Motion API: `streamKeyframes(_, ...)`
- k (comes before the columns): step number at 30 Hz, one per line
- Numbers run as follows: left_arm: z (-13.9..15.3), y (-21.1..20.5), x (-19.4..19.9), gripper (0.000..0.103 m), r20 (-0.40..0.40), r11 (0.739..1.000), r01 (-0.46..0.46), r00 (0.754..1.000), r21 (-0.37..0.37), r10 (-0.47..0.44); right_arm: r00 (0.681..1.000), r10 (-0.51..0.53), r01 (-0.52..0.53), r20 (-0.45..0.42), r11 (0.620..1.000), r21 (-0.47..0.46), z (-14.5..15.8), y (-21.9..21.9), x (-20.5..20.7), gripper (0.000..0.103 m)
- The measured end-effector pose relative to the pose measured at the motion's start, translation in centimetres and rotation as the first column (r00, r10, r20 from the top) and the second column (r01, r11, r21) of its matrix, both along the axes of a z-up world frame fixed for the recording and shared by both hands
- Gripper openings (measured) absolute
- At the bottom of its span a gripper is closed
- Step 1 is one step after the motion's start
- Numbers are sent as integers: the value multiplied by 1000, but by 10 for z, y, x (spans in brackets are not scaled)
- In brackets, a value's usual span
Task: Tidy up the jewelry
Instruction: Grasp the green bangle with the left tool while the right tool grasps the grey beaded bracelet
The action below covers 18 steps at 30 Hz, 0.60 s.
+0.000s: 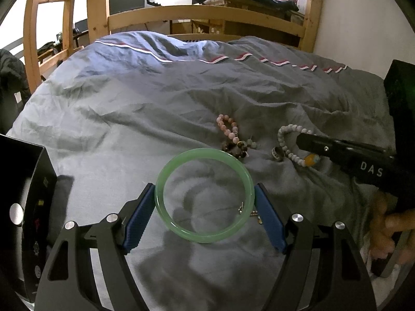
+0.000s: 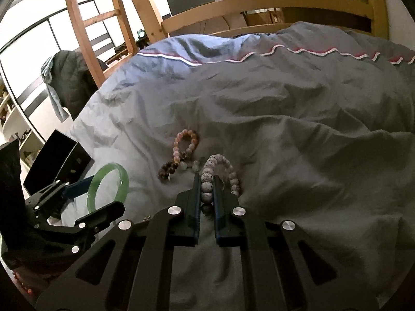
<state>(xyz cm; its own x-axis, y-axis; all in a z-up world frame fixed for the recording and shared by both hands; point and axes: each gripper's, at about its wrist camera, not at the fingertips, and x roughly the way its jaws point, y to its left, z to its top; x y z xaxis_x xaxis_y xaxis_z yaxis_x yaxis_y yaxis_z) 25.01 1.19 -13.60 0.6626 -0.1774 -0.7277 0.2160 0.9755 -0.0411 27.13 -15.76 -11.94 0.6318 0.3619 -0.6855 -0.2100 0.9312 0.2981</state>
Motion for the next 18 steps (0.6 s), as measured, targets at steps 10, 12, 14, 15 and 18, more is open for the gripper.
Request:
streamKeyframes(10, 12, 0, -5, 75, 15, 1000, -16, 1000, 1, 16, 999, 15, -16, 45, 1000, 10, 28, 5, -10, 9)
streamKeyframes(12, 16, 0, -8, 75, 20, 1000, -15, 1000, 1, 15, 999, 16, -16, 52, 1000, 11, 33, 6, -14, 9)
streamKeyframes(14, 21, 0, -12, 75, 24, 1000, -18, 1000, 7, 18, 998, 15, -15, 56, 1000, 14, 38, 6, -18, 9)
streamKeyframes(15, 23, 0, -14, 75, 24, 1000, -21, 999, 8, 21, 998, 15, -16, 57, 1000, 16, 41, 7, -20, 9)
streamKeyframes(18, 30, 1, -20, 75, 23, 1000, -28, 999, 12, 28, 997, 19, -20, 68, 1000, 11, 50, 9, -27, 9)
